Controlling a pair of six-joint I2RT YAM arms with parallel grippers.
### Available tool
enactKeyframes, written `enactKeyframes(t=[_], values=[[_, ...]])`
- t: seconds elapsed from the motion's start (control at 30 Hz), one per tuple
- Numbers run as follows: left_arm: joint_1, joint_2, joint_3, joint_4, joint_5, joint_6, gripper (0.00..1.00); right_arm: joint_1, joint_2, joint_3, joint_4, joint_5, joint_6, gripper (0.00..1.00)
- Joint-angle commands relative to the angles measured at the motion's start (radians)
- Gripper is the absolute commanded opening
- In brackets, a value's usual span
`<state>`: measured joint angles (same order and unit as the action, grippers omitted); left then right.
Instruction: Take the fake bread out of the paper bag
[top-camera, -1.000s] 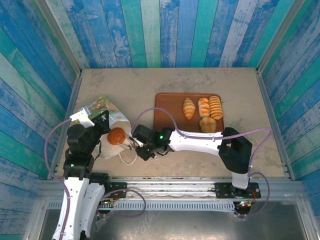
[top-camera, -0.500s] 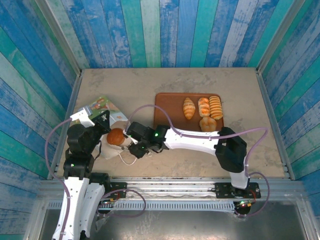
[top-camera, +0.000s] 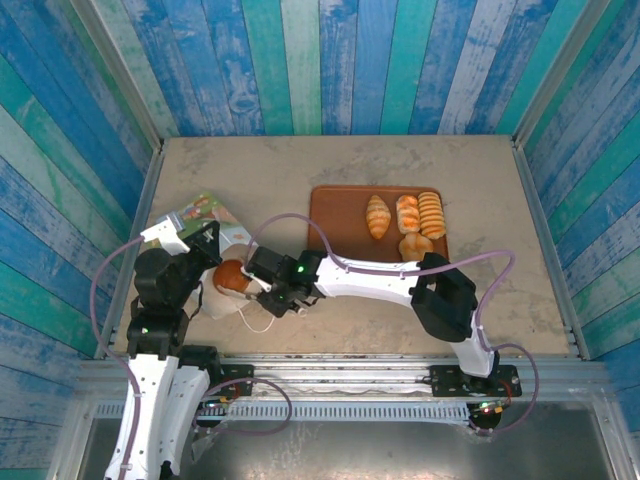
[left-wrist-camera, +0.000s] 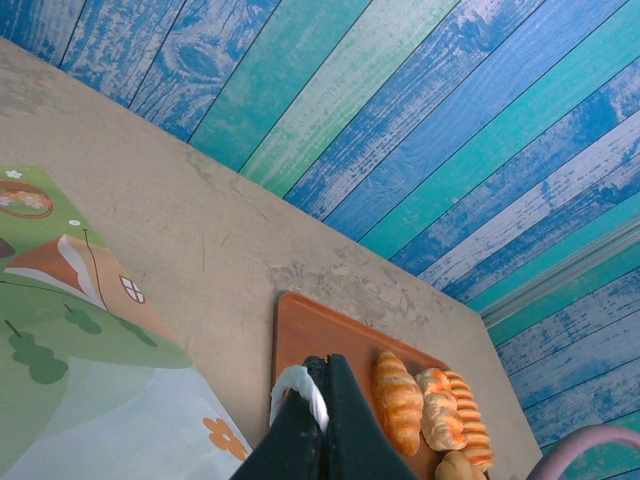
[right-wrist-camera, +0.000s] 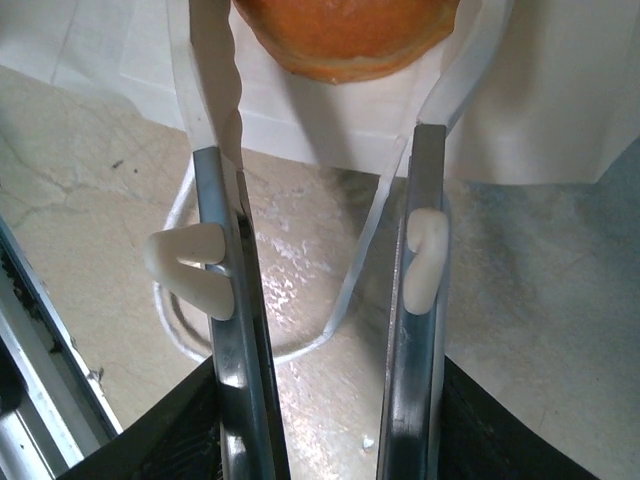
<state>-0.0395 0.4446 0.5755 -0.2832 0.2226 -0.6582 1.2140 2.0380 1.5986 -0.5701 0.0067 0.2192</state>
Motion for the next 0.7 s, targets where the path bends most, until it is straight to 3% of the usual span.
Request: enactKeyframes(t=[0.0, 0.1, 0.33, 0.67], values=[[-0.001, 0.0, -0.016, 0.042, 0.004, 0.012, 0.0, 0.006, -0.055, -0.022, -0.025, 0.031, -0.007, 0.52], [-0.001, 0.003, -0.016, 0.046, 0.007, 0.008, 0.0, 0.006, -0.036, 0.004, -0.056, 0.062, -0.003, 0.58], [0.0, -0.004, -0.009, 0.029, 0.005, 0.014, 0.0, 0.006, 0.028, 0.081, -0.091, 0.053, -0.012, 0.61], [-0.001, -0.017, -0.016, 0.025, -0.006, 0.02, 0.0, 0.006, -0.039, 0.025, -0.047, 0.022, -0.019, 0.39]])
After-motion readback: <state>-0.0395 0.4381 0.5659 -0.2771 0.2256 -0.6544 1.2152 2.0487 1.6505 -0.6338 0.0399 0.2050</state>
